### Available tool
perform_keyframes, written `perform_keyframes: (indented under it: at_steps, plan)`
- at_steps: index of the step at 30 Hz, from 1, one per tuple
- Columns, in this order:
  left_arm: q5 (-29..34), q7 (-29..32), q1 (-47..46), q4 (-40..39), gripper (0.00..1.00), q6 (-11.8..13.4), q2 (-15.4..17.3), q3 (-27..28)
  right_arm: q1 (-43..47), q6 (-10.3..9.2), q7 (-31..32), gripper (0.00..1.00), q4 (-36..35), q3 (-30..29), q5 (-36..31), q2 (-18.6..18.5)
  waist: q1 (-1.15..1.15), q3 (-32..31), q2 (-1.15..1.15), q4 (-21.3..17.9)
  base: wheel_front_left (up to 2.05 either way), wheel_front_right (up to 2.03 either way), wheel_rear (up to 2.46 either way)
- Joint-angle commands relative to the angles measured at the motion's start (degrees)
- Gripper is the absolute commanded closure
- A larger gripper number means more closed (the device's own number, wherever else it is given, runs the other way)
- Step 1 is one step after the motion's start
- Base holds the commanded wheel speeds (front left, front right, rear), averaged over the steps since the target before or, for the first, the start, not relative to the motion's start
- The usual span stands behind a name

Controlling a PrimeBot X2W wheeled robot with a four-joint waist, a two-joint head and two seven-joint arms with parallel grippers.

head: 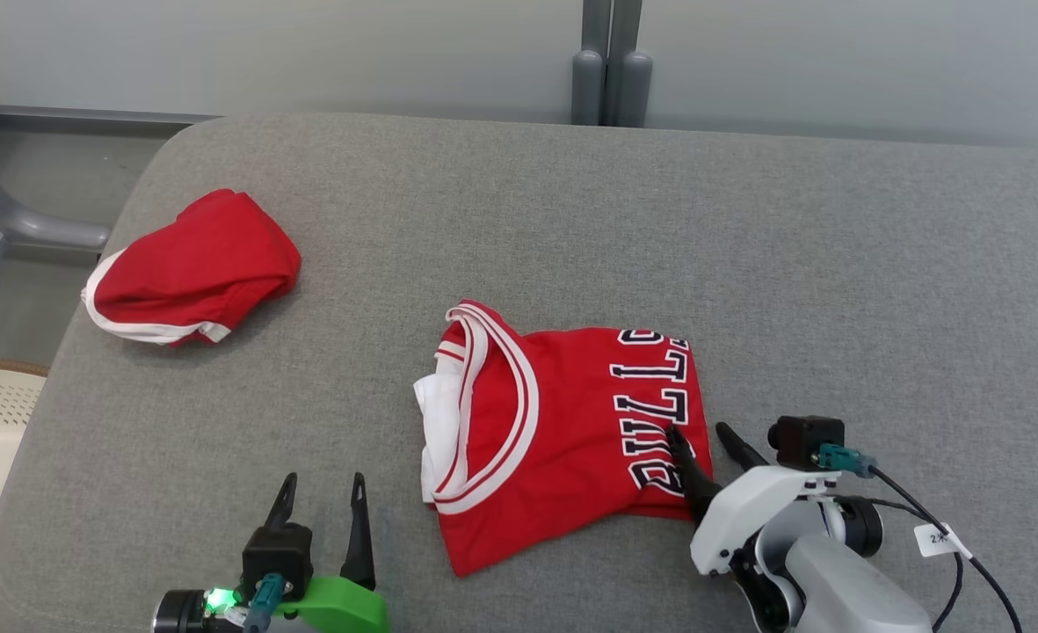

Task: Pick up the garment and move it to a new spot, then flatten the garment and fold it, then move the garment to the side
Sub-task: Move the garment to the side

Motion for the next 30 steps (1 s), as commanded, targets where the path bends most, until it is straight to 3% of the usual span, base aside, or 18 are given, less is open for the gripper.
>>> perform_keyframes:
  at_steps: [1,8,14,23,30]
  plan:
    - [-0.04,0.0,-0.65,0.03,0.0,0.08,0.19,-0.09,-1.04,-0.01,-0.14,1.0,0.47,0.53,0.65,-0.14,0.0,0.32,0.0,-0.15,0.0,0.0,0.0]
    - [-0.5,0.0,-0.18,0.14,0.0,0.49,0.18,0.14,-2.57,-0.04,-0.16,1.0,-0.17,-2.77,-2.31,-0.25,0.0,-0.09,0.0,-1.53,0.0,0.0,0.0]
    - [-0.73,0.0,0.49,-0.01,0.0,0.22,0.18,0.42,-2.16,-0.04,-0.16,1.0,-2.87,-7.28,-7.28,-0.29,0.0,-0.97,0.0,-6.01,0.0,0.0,0.0]
    - [-2.01,0.0,-1.36,-0.75,0.0,0.5,0.19,-1.16,-2.63,-0.04,-0.16,1.0,-5.69,-8.01,-11.6,-0.22,0.0,-0.84,0.0,-20.39,0.0,0.0,0.0]
    - [-2.5,0.0,-3.4,-0.74,0.0,0.46,0.21,-2.33,-3.7,-0.04,-0.16,1.0,-7.77,-5.99,-10.19,-0.16,0.0,0.96,0.0,-31.68,0.0,0.0,0.0]
